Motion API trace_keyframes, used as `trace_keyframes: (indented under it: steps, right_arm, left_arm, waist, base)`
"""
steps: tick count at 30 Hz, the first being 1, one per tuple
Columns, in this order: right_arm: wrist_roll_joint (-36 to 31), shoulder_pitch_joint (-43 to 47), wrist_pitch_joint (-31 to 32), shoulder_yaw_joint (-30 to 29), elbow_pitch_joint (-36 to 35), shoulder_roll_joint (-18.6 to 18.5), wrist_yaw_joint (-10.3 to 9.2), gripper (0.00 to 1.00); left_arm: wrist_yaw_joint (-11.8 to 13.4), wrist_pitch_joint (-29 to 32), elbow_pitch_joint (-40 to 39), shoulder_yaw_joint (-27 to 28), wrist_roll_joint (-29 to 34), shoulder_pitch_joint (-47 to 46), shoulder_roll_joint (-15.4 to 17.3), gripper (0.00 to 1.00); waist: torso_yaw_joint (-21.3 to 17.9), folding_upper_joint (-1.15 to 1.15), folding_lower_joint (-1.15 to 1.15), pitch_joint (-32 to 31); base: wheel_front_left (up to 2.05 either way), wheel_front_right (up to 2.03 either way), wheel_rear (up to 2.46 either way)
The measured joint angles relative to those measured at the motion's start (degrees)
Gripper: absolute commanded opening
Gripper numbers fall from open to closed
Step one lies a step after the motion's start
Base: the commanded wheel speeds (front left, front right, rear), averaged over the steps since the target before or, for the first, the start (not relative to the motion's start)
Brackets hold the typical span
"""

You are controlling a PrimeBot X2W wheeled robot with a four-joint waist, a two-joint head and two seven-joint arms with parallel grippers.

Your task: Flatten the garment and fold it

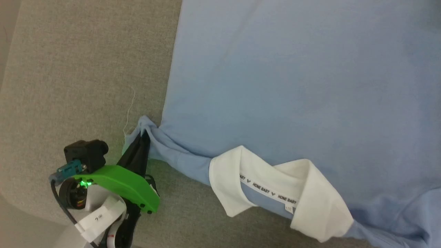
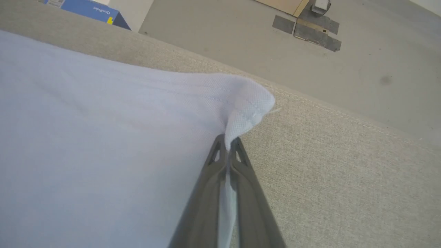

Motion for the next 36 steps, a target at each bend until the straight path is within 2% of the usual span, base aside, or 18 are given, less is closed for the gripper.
trace_keyframes:
  steps: [3, 4, 10, 19, 21, 28, 36]
  right_arm:
    - [1.53, 0.11, -2.54, 0.36, 0.66, 0.31, 0.00, 0.00]
    - [3.44, 1.26, -4.10, 0.75, 1.00, -0.25, 0.00, 0.00]
    - [8.17, 9.07, -6.30, 1.99, 0.63, -3.31, 0.00, 0.00]
    - [14.59, 29.79, -6.46, 1.56, -8.34, -3.90, 0.00, 0.00]
    - [15.45, 35.03, -6.46, 0.90, -10.01, -3.23, 0.00, 0.00]
    - [17.05, 51.69, -6.23, -1.24, -14.29, 2.68, 0.00, 0.00]
    - [17.06, 62.95, -4.47, 0.25, -14.32, 7.59, 0.00, 0.00]
  left_arm:
    - [-0.02, 0.94, 1.40, -0.31, -0.03, -0.01, 0.40, 0.00]
    - [-0.03, 1.92, 2.63, -0.62, -0.14, 0.07, 0.86, 0.00]
    - [0.07, 3.48, 4.22, -0.94, -0.92, 1.36, 1.66, 0.00]
    - [1.56, 4.85, 4.75, -0.82, -1.74, 5.41, 2.58, 0.00]
    - [1.63, 4.87, 4.81, -0.88, -1.90, 5.92, 2.63, 0.00]
    - [2.05, 4.89, 4.91, -1.52, -2.05, 6.90, 2.54, 0.00]
    - [2.00, 5.23, 5.95, -2.48, -2.31, 6.89, 2.00, 0.00]
  waist:
    - [-0.93, 0.00, 0.00, -2.44]
    - [-2.07, 0.00, 0.00, -5.29]
    - [-5.07, 0.00, 0.00, -11.78]
    - [-10.60, 0.00, -0.01, -20.56]
    - [-11.74, 0.00, -0.01, -22.04]
    - [-14.83, 0.00, -0.01, -26.20]
    - [-14.59, 0.00, -0.01, -27.92]
  base:
    - [0.00, 0.00, 0.00]
    - [0.00, 0.00, 0.00]
    - [0.00, 0.00, 0.00]
    - [0.00, 0.00, 0.00]
    - [0.00, 0.00, 0.00]
    - [0.00, 0.00, 0.00]
    - [0.00, 0.00, 0.00]
